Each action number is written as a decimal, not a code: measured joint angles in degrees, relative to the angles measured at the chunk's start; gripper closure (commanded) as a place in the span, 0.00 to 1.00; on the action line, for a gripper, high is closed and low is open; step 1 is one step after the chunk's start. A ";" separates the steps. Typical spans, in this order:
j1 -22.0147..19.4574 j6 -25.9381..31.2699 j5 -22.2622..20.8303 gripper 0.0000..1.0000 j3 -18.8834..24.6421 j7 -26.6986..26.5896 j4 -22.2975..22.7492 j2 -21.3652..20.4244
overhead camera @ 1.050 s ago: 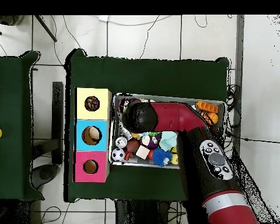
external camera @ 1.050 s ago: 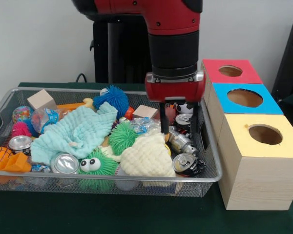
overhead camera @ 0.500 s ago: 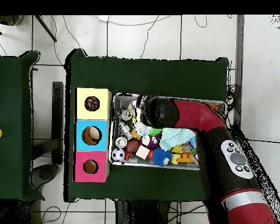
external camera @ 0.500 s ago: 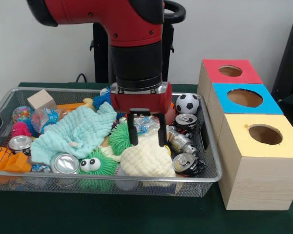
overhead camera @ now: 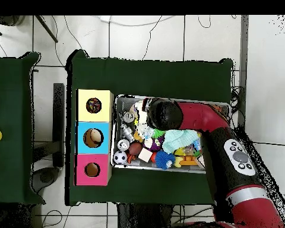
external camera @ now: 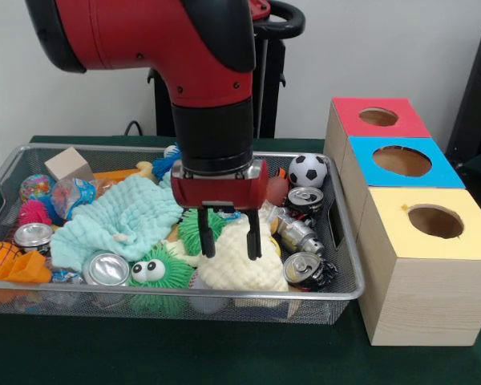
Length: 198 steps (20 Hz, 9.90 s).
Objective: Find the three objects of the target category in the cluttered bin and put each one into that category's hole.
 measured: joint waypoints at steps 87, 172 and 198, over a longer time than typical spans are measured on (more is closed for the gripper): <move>-9.93 25.18 3.21 1.00 7.07 0.00 2.28 -25.32; -30.11 29.92 -4.48 1.00 20.72 -12.26 -3.73 -17.51; -33.22 9.96 -11.22 0.00 20.74 -12.26 18.59 -19.92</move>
